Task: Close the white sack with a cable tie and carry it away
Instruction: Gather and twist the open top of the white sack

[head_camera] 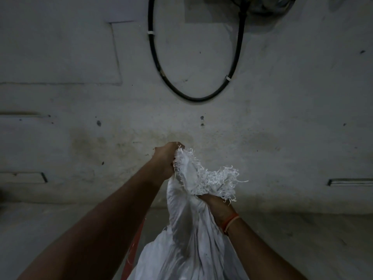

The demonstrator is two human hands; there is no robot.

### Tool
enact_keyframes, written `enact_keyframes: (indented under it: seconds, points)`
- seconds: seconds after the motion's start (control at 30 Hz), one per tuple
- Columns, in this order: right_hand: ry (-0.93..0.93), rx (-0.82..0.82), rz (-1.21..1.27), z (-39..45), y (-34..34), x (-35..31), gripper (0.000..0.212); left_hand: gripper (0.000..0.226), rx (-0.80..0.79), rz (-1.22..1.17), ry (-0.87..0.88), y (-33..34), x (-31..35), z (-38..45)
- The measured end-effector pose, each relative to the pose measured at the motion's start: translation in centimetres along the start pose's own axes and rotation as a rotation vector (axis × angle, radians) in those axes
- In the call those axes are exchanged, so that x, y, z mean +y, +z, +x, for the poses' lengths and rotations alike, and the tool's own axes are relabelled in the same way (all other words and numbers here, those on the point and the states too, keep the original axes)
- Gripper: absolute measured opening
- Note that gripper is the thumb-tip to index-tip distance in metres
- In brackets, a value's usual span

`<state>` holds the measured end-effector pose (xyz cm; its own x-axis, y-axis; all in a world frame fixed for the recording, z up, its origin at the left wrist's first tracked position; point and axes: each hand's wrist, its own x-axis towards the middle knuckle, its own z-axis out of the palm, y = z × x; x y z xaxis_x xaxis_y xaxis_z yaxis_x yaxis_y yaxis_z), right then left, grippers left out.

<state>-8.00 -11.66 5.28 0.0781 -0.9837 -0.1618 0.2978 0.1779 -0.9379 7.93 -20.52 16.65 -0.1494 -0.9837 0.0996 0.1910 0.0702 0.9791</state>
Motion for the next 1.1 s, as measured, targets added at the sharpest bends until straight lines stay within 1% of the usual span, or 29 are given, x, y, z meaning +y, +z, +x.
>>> enact_keyframes:
  seconds: [0.03, 0.07, 0.1, 0.13, 0.2, 0.23, 0.3, 0.33, 0.4, 0.47, 0.5, 0.6, 0.63, 0.7, 0.73, 0.8, 0.83, 0.87, 0.9, 0.93, 0.97, 1.0, 1.03, 1.1]
  points:
    - [0.024, -0.015, 0.021, 0.0, 0.1, -0.2, 0.022, 0.031, 0.048, -0.193, -0.176, 0.6, 0.5, 0.0]
    - [0.041, -0.026, 0.049, 0.0, -0.1, -0.2, 0.019, 0.024, 0.073, -0.260, -0.273, 0.9, 0.4, 0.3]
    - [0.052, -0.022, 0.074, -0.2, -0.1, -0.3, 0.022, 0.020, 0.103, -0.250, -0.297, 1.2, 0.4, 0.4]
    - [0.042, -0.009, 0.092, -0.2, -0.2, -0.3, 0.022, 0.022, 0.097, -0.248, -0.291, 1.6, 0.5, 0.4]
    - [0.005, 0.053, 0.135, -0.1, -0.3, -0.4, 0.030, 0.024, 0.113, -0.240, -0.247, 1.7, 0.2, 0.4]
    - [0.004, 0.080, 0.149, -0.1, -0.4, -0.3, 0.029, 0.021, 0.097, -0.225, -0.226, 1.7, -0.1, 0.4]
    - [0.022, 0.118, 0.164, -0.2, -0.4, -0.5, 0.019, 0.009, -0.004, -0.209, -0.173, 1.9, -0.5, 0.4]
    - [0.026, 0.119, 0.165, -0.2, -0.4, -0.4, 0.020, 0.007, -0.032, -0.209, -0.157, 2.1, -0.6, 0.4]
    - [0.002, 0.119, 0.144, -0.3, -0.3, -0.6, 0.031, 0.012, -0.067, -0.226, -0.161, 2.6, -1.1, 0.4]
    - [-0.035, 0.094, 0.081, -0.2, 0.0, -0.9, 0.047, 0.014, -0.148, -0.253, -0.159, 3.3, -1.4, 0.2]
    - [-0.035, 0.067, 0.055, -0.2, 0.1, -1.1, 0.048, 0.016, -0.181, -0.224, -0.156, 3.7, -1.5, 0.0]
    - [-0.015, 0.025, 0.077, -0.1, 0.4, -1.4, 0.022, 0.025, -0.267, -0.127, -0.133, 4.8, -1.3, -1.1]
    - [-0.011, 0.042, 0.097, -0.1, 0.3, -1.4, 0.019, 0.028, -0.291, -0.102, -0.114, 5.1, -1.3, -1.6]
    - [-0.013, 0.091, 0.140, -0.3, 0.2, -1.4, 0.029, 0.030, -0.346, -0.098, -0.077, 5.2, -1.2, -2.5]
    - [-0.010, 0.105, 0.191, -0.5, 0.1, -1.5, 0.030, 0.030, -0.352, -0.121, -0.058, 5.0, -1.2, -3.1]
    - [-0.013, 0.126, 0.271, -0.5, -0.5, -1.7, 0.022, 0.030, -0.264, -0.128, -0.005, 3.7, -2.1, -4.3]
    - [-0.018, 0.128, 0.290, -0.3, -0.8, -1.7, 0.023, 0.034, -0.170, -0.063, 0.048, 2.7, -3.0, -5.0]
    - [-0.028, 0.134, 0.288, -0.3, -0.9, -1.8, 0.024, 0.043, -0.085, 0.064, 0.098, 1.5, -4.2, -5.9]
    - [-0.038, 0.130, 0.292, -0.1, -1.0, -1.7, 0.023, 0.057, -0.036, 0.196, 0.117, 0.3, -5.4, -6.8]
    - [-0.038, 0.126, 0.305, 0.0, -0.9, -1.7, 0.021, 0.074, -0.053, 0.341, 0.088, -0.8, -6.8, -7.8]
    - [-0.042, 0.120, 0.322, 0.1, -0.7, -1.6, 0.020, 0.088, -0.109, 0.500, 0.054, -1.4, -7.9, -9.0]
    - [-0.044, 0.134, 0.328, 0.2, -0.5, -1.5, 0.022, 0.094, -0.180, 0.639, 0.028, -2.0, -9.3, -9.9]
    - [-0.068, 0.148, 0.332, 0.5, -0.5, -1.3, 0.030, 0.094, -0.258, 0.725, 0.019, -1.9, -9.8, -11.0]
    - [-0.103, 0.160, 0.319, 0.8, -0.3, -0.8, 0.046, 0.085, -0.310, 0.785, 0.037, -1.1, -10.6, -12.3]
